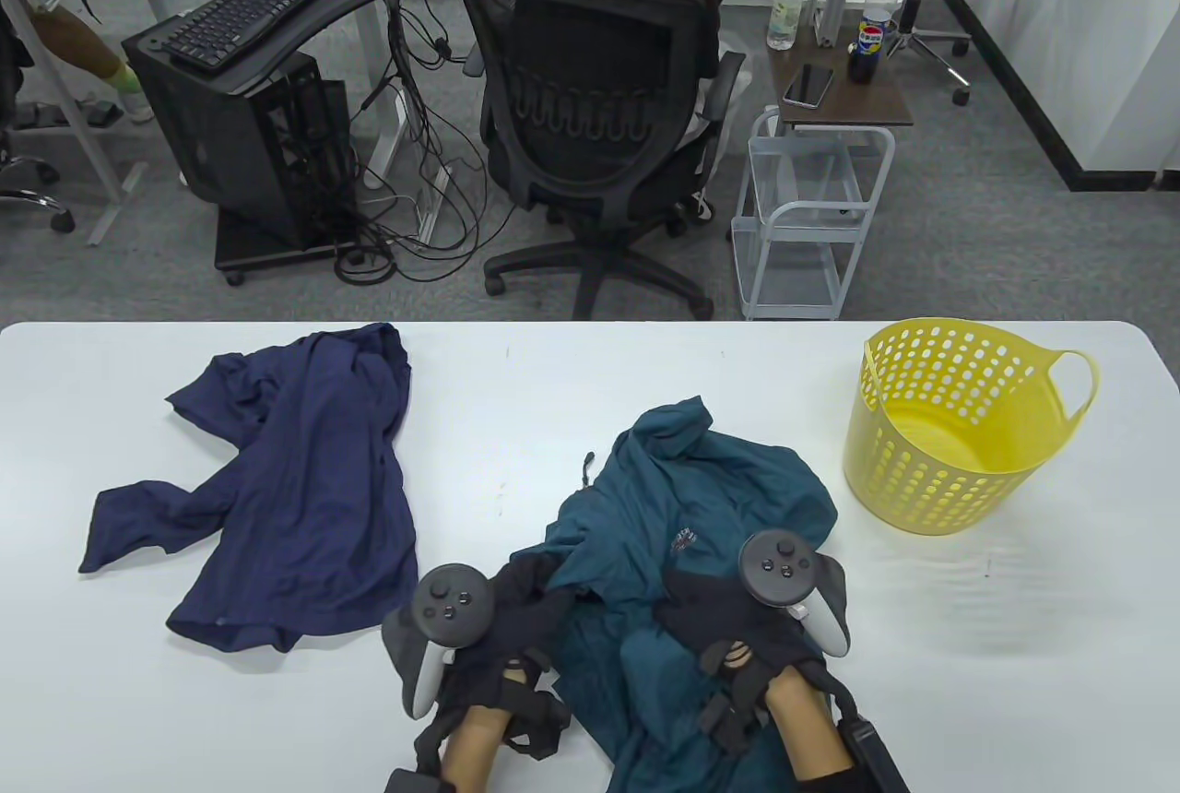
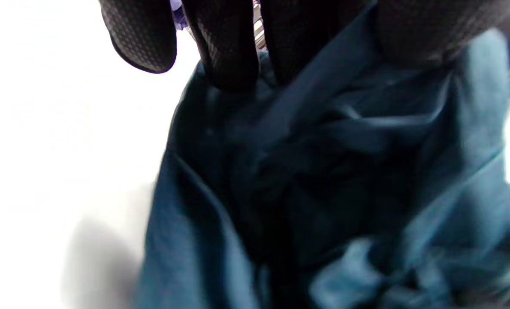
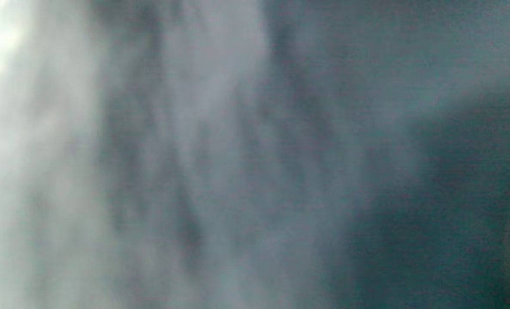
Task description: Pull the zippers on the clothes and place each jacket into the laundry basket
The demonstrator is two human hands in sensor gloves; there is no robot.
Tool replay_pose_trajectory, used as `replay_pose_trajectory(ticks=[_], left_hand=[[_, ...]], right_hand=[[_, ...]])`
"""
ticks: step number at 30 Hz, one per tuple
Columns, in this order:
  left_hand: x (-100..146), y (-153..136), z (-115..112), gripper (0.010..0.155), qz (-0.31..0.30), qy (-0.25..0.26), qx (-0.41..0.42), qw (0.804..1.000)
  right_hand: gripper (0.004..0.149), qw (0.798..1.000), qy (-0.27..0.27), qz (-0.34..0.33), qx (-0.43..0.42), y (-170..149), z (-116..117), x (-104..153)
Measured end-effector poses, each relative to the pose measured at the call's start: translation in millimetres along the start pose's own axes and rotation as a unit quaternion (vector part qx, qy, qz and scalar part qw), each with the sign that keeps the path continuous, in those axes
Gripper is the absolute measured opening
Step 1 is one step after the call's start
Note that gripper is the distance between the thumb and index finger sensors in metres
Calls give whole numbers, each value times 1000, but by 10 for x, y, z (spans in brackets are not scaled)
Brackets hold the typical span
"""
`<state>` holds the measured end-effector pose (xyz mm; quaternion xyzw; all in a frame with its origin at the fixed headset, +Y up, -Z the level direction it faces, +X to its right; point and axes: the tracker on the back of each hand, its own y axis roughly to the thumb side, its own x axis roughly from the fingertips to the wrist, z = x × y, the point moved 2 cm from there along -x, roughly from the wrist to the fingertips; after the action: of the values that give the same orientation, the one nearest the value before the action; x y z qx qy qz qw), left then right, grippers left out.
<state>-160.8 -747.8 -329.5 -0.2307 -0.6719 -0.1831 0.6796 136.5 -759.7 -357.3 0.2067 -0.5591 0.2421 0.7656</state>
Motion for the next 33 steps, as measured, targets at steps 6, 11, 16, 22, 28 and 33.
replay_pose_trajectory(ticks=[6, 11, 16, 22, 28, 33], left_hand=[[-54, -211, 121, 45, 19, -36, 155, 987], [-39, -96, 211, 47, -18, -30, 93, 995], [45, 165, 266, 60, -65, 21, -177, 982], [56, 250, 76, 95, -56, -77, -299, 949], [50, 253, 47, 59, -22, 1, -444, 896], [99, 171, 252, 47, 6, 139, -408, 902]], right_hand=[[37, 998, -52, 31, 34, -41, -81, 25], [37, 994, -75, 44, 66, -46, -124, 49], [41, 983, -113, 50, 132, 61, -153, 115], [68, 978, -111, -71, 164, 531, 47, 254], [61, 937, -6, -72, 342, 689, 586, 191], [61, 925, 42, -33, 376, 546, 787, 88]])
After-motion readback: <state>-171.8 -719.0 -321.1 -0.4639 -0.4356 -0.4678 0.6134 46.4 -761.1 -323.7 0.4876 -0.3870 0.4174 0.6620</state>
